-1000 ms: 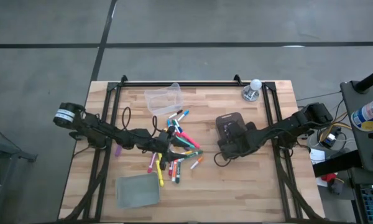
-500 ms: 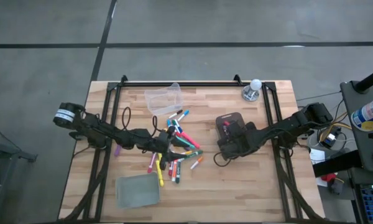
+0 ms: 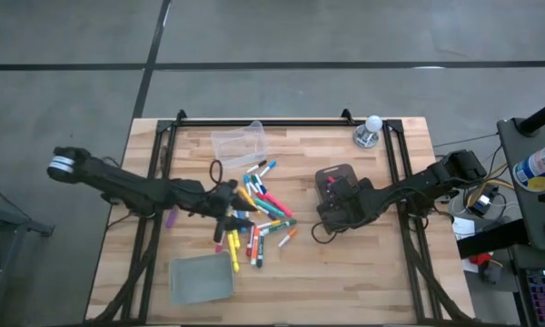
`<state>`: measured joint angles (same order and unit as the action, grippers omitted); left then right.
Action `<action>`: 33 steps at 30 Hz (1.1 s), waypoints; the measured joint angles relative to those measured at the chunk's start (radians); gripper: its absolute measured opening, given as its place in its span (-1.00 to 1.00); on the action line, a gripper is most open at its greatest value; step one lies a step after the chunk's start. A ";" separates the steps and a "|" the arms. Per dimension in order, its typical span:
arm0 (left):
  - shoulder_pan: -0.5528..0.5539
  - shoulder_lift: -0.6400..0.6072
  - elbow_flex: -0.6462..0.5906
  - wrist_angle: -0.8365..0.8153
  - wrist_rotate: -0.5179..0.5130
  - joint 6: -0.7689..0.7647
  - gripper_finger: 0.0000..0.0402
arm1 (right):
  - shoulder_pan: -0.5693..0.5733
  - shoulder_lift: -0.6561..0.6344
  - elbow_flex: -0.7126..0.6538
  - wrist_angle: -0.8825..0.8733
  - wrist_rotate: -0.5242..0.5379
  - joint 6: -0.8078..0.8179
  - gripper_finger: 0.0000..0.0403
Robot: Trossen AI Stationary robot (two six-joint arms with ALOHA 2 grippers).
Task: Pick & Place Markers
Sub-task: Put the pink highlighter pen into the black bin
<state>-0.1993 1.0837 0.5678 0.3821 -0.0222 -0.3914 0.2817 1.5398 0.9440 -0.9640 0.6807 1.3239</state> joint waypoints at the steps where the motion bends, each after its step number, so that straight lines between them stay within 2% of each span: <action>1: 0.000 -0.031 0.000 -0.047 -0.019 -0.006 0.10 | 0.000 0.000 0.000 0.001 0.000 0.000 -0.07; 7: 0.001 -0.156 0.000 -0.252 -0.166 0.016 0.10 | 0.000 0.000 0.000 0.039 -0.002 -0.037 -0.07; 13: -0.001 -0.166 0.000 -0.290 -0.171 0.019 0.10 | -0.001 -0.007 0.000 0.215 -0.001 -0.206 -0.07; 16: -0.003 -0.146 -0.003 -0.291 -0.171 0.019 0.10 | 0.000 -0.011 0.000 0.379 0.000 -0.373 -0.07; 22: -0.004 -0.117 -0.019 -0.278 -0.179 0.014 0.10 | -0.001 0.017 0.001 0.836 -0.010 -0.780 -0.07; 25: -0.007 -0.116 -0.019 -0.271 -0.178 0.013 0.10 | -0.013 0.058 0.001 0.992 -0.051 -0.904 -0.07; 27: -0.016 -0.118 -0.019 -0.258 -0.173 0.013 0.10 | -0.031 0.086 0.001 1.051 -0.065 -0.938 -0.07; 33: -0.058 -0.121 -0.041 -0.184 -0.171 0.037 0.10 | -0.086 0.148 0.000 1.051 -0.116 -0.934 -0.07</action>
<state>-0.2575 0.9630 0.5265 0.1984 -0.1934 -0.3542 0.1958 1.6878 0.9440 0.0866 0.5644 0.3899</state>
